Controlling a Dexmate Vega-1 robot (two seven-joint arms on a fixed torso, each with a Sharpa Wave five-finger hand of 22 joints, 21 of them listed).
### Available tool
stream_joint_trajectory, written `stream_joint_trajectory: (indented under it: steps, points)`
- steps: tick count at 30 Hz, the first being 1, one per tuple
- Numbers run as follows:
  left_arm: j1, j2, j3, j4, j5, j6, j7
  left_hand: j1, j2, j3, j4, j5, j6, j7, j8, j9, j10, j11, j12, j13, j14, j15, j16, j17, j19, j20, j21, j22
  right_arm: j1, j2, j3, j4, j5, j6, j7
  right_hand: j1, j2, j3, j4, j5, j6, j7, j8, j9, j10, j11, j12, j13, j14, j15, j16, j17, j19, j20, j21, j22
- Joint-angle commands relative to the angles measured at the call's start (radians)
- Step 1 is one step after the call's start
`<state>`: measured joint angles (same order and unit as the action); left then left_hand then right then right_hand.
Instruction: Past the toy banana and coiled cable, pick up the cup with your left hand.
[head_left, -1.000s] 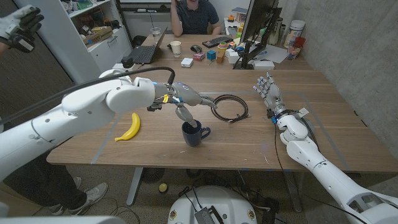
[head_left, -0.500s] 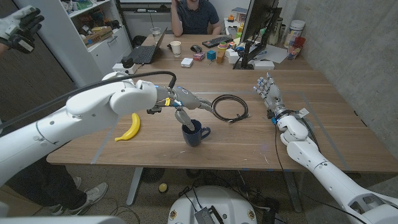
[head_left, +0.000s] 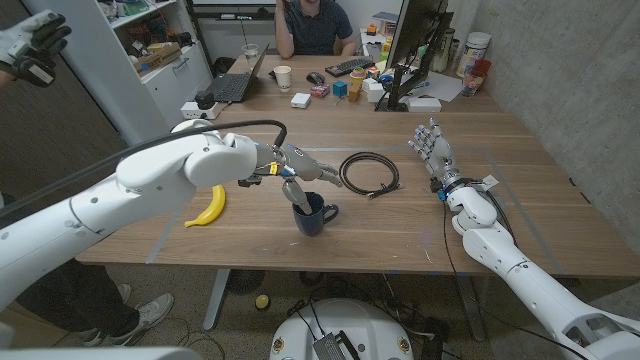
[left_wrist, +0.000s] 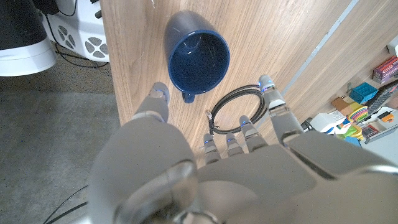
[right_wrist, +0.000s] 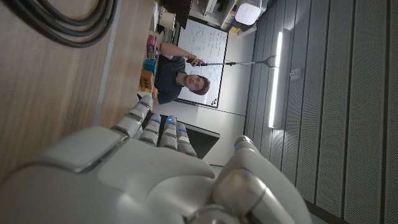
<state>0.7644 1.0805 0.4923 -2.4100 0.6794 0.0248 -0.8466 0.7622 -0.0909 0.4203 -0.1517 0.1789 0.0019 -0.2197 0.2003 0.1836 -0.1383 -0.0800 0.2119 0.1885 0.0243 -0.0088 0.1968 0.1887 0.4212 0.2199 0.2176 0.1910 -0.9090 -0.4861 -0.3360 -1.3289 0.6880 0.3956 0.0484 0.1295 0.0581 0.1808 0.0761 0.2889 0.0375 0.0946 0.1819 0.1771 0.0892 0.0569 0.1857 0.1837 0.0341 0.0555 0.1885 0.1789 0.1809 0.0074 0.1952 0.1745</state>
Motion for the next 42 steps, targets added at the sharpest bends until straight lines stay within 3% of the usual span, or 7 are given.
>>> stream_joint_trajectory:
  steps: [1,13,26,42]
  points:
    - [-0.007,-0.019,0.032,0.016,0.027,-0.008,-0.035,0.012,0.007,-0.002,0.002,0.004,-0.004,-0.001,-0.003,0.005,-0.019,0.009,-0.005,0.005,-0.004,0.016,-0.002,0.004,0.012,0.000,-0.005,0.000,-0.006,-0.004,0.003,-0.006,0.004,-0.004,-0.001,-0.009,-0.002,-0.002,0.000,0.005,0.002,-0.001,0.006,0.002,0.006,-0.001,0.006,0.003,-0.002,0.009,0.001,0.004,-0.007,0.002,0.000,0.001]
    - [-0.004,-0.032,0.045,0.030,0.042,-0.008,-0.051,0.016,0.023,-0.006,0.007,0.002,-0.012,0.000,-0.006,0.005,-0.019,0.013,-0.003,0.006,-0.004,0.015,-0.001,0.005,0.008,0.001,-0.008,0.000,-0.009,-0.002,0.002,0.002,0.005,-0.005,-0.002,-0.010,-0.002,-0.004,0.000,0.005,0.005,-0.001,0.007,0.002,0.007,-0.001,0.006,0.003,-0.001,0.011,0.001,0.003,-0.007,0.002,0.001,0.001]
    - [-0.005,-0.039,0.058,0.038,0.041,-0.008,-0.076,0.024,0.045,-0.014,0.012,0.001,-0.031,0.000,-0.011,0.006,-0.021,0.036,-0.001,0.007,-0.008,0.033,0.000,0.005,0.002,0.001,-0.010,0.001,0.002,0.008,0.001,0.029,0.014,-0.002,0.012,-0.011,-0.003,-0.006,0.000,0.006,0.003,-0.005,0.006,0.002,0.006,-0.004,0.005,0.003,0.001,0.013,0.002,0.003,-0.008,0.002,0.001,0.001]
    - [-0.015,-0.055,0.095,0.081,0.071,-0.001,-0.117,0.029,0.055,-0.016,0.012,0.001,-0.030,0.000,-0.009,0.007,-0.025,0.037,-0.002,0.007,-0.008,0.044,0.000,0.005,0.001,0.001,-0.010,0.001,0.013,0.016,0.005,0.056,0.010,0.004,0.000,-0.011,-0.003,-0.007,-0.001,0.008,0.002,-0.006,0.006,0.002,0.004,-0.006,0.004,0.003,-0.001,0.010,0.001,0.003,-0.010,0.001,0.001,0.001]
